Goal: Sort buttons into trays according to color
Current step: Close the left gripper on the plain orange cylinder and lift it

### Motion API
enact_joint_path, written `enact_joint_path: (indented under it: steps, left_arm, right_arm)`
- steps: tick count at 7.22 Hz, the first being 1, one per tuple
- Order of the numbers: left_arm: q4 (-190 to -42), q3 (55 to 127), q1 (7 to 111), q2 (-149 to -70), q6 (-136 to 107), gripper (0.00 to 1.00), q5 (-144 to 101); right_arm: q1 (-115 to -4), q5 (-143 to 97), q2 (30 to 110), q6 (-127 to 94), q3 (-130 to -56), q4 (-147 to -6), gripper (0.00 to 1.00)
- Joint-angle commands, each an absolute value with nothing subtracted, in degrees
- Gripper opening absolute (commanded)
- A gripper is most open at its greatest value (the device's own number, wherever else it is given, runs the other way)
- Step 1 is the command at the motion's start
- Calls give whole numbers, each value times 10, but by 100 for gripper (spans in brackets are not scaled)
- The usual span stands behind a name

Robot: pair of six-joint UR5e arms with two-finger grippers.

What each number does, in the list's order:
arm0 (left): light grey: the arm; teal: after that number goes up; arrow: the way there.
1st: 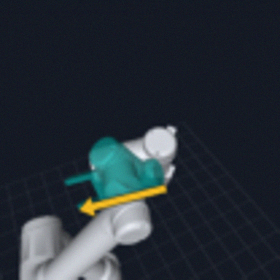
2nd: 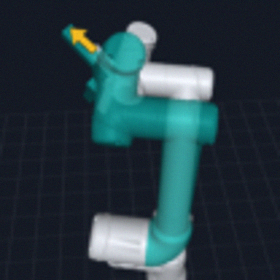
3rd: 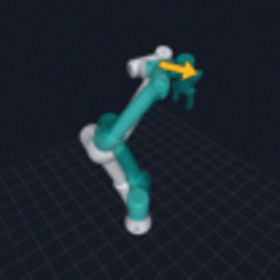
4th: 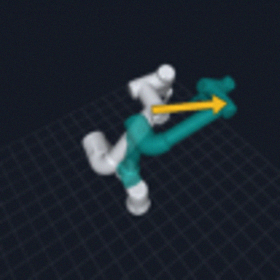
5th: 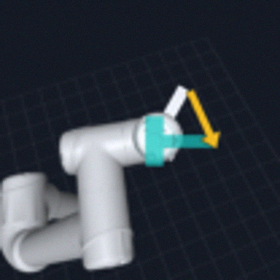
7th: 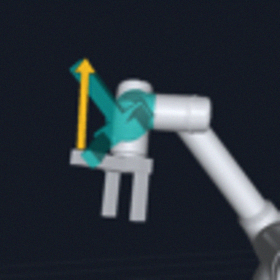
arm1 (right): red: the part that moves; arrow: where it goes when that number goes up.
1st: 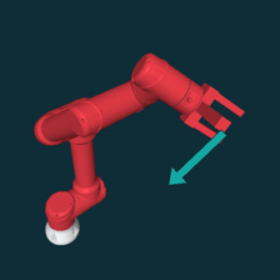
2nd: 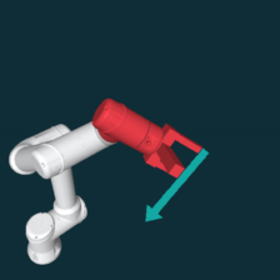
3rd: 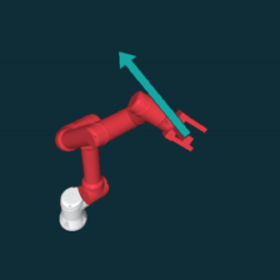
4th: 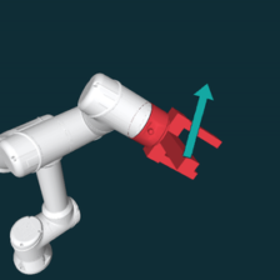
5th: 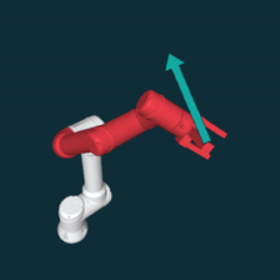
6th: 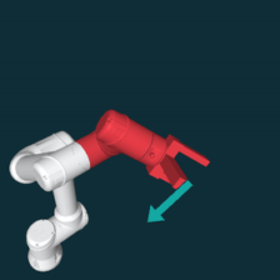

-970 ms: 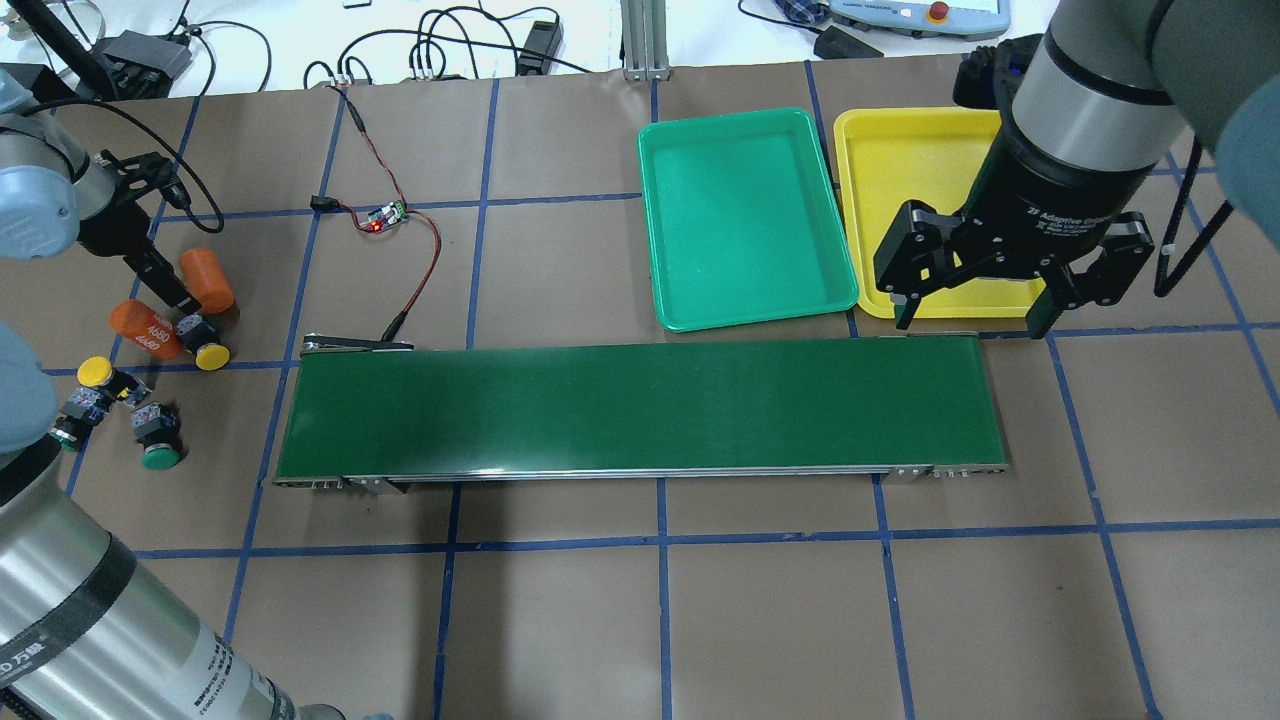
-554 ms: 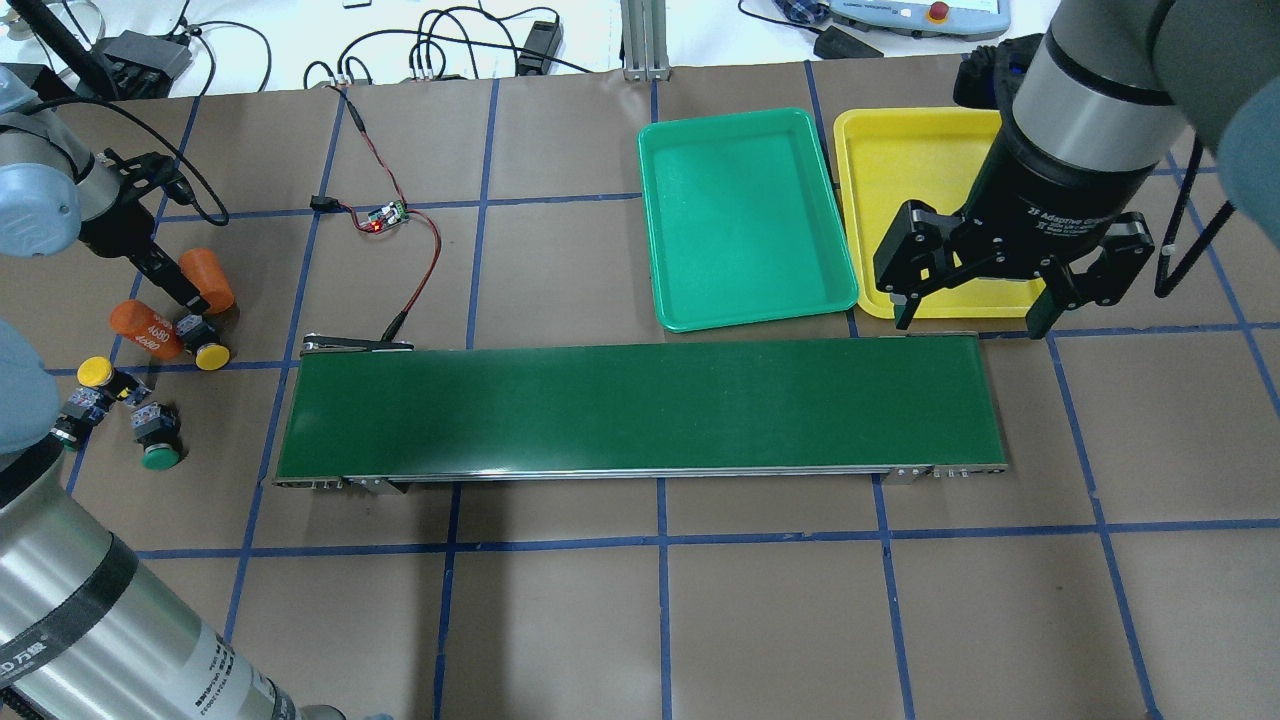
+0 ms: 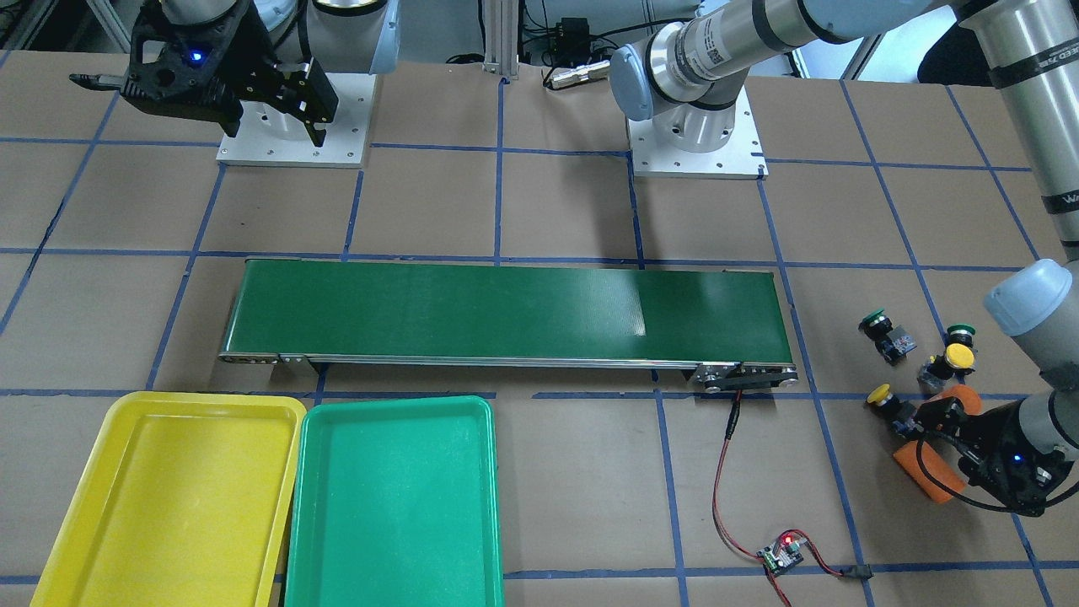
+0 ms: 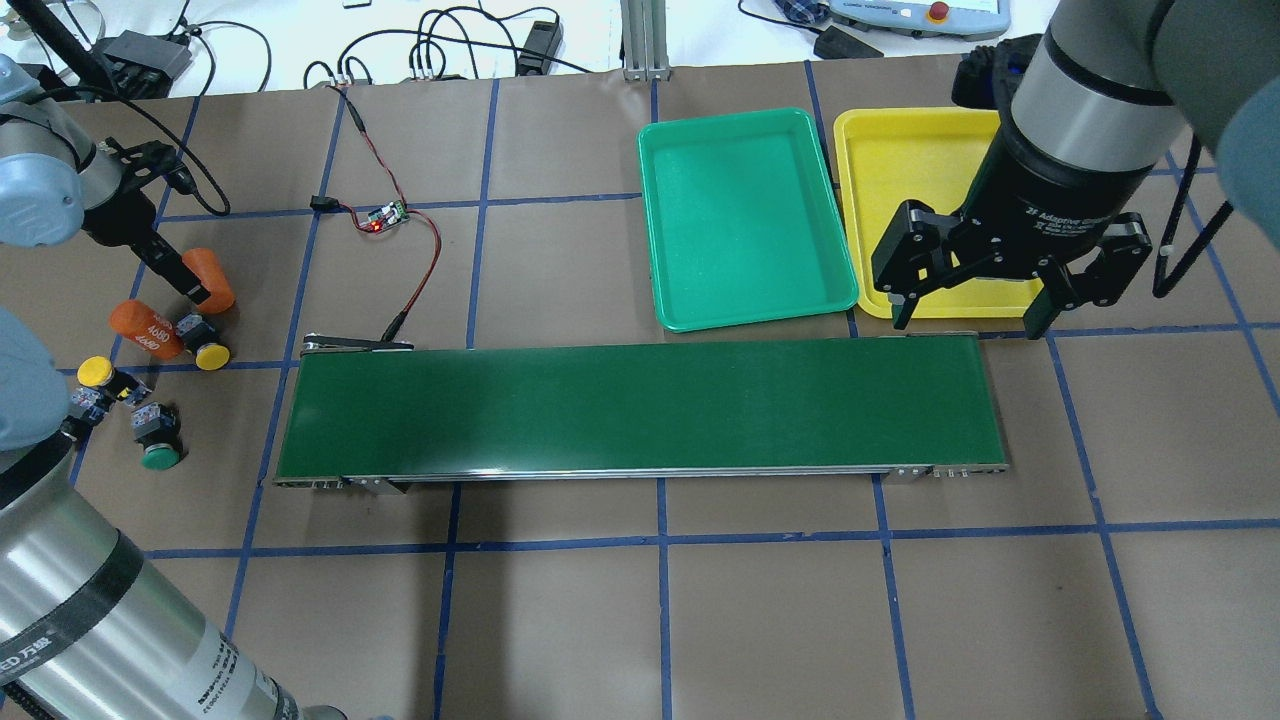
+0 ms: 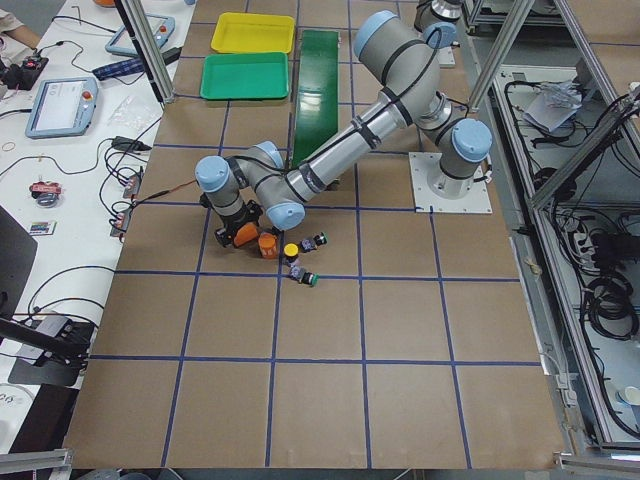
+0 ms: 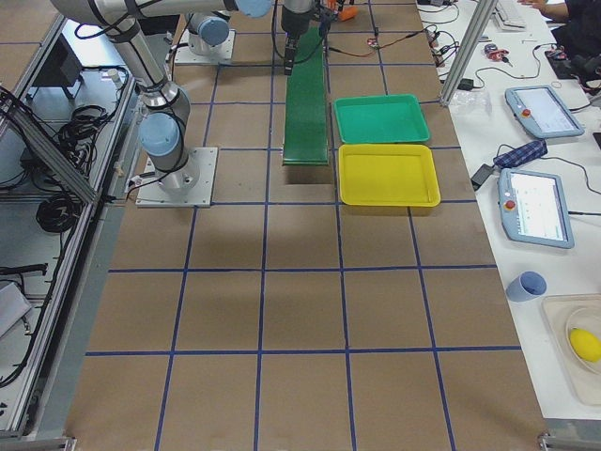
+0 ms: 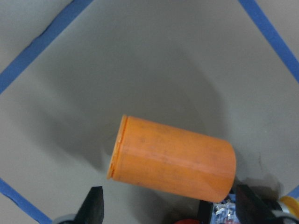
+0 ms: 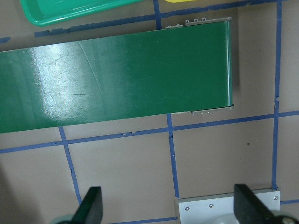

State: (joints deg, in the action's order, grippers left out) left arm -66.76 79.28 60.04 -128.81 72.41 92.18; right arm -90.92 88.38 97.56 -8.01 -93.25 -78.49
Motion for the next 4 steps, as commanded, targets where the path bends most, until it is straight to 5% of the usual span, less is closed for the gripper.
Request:
enact_joint_path:
  steps: [1,4]
  left_arm:
    - [-669,793,600,-1288,749,100,920]
    - [-666,792,613,-1291,751,100,920]
  right_arm:
    - [-910,883,976,-80,-933,-785,100]
    - [-910,885,976,-80,-933,-785,100]
